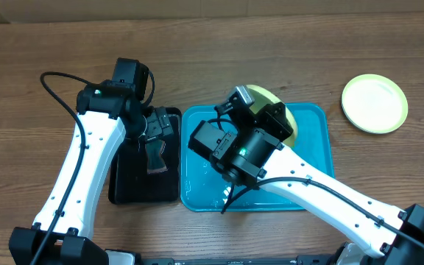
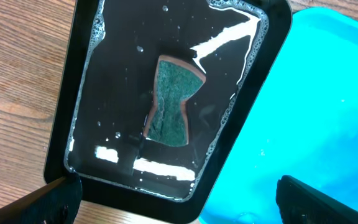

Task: Clean dirty plates on tray and stack at the side
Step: 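Lower the yellow plate onto the plate stack and release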

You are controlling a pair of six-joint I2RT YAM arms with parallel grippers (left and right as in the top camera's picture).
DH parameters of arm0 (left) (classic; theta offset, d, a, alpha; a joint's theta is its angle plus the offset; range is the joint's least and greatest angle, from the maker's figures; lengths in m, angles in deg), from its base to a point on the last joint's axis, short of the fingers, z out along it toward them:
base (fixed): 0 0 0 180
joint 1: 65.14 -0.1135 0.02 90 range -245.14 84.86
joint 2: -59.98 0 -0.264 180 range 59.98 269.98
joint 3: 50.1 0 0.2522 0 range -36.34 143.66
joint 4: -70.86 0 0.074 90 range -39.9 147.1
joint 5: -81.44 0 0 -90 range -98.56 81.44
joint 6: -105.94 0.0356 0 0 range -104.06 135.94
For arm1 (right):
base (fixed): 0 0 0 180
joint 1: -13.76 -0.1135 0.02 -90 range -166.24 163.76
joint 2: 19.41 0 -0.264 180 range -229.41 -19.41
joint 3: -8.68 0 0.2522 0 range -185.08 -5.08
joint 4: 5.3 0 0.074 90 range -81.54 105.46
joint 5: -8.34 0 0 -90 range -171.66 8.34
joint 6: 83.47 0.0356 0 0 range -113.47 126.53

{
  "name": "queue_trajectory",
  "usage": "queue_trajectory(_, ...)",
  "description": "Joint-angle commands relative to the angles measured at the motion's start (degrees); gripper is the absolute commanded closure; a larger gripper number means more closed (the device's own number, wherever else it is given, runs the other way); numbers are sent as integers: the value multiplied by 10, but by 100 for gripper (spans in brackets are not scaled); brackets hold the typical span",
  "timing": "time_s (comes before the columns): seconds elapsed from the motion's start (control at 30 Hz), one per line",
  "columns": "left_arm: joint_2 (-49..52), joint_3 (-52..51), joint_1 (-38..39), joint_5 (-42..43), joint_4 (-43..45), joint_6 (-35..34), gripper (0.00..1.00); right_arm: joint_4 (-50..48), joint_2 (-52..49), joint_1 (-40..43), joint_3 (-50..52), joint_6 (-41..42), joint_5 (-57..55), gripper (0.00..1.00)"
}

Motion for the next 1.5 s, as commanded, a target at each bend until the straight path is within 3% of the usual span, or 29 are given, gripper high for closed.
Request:
queue_trajectory(0.0, -12, 13, -1, 5, 2, 15, 0, 45, 18, 10, -19, 84, -9, 96)
queue_trajectory(0.03, -12, 13, -1, 5, 2, 18, 0, 40, 21, 7, -19, 119, -12, 96)
queue_trajectory(0.13, -12, 13, -1, 5, 6, 18, 0, 34, 21, 24, -20, 73, 68, 96)
queue_trajectory(0.2, -12, 13, -1, 5, 7, 18, 0, 47, 21, 26, -20, 137, 120, 96)
queue_trajectory(0.37, -12, 13, -1, 4, 9, 18, 0, -2, 17, 99, -17, 214, 417, 96)
queue_trajectory(0.47, -12, 13, -1, 5, 9, 18, 0, -25, 11, 171, -14, 242, 505, 96)
queue_trajectory(0.6, -12, 13, -1, 5, 8, 18, 0, -62, 11, 266, -13, 242, 547, 96)
queue_trajectory(0.83, -12, 13, -1, 5, 14, 18, 0, -103, 11, 507, -13, 264, 654, 96)
queue_trajectory(1.07, -12, 13, -1, 4, 14, 18, 0, -115, -18, 723, -12, 228, 726, 96)
queue_trajectory(1.23, -12, 13, -1, 2, 16, 18, 1, -98, -71, 826, -12, 208, 730, 96)
queue_trajectory(1.47, -12, 13, -1, 2, 18, 18, 0, -116, -120, 873, -12, 205, 730, 96)
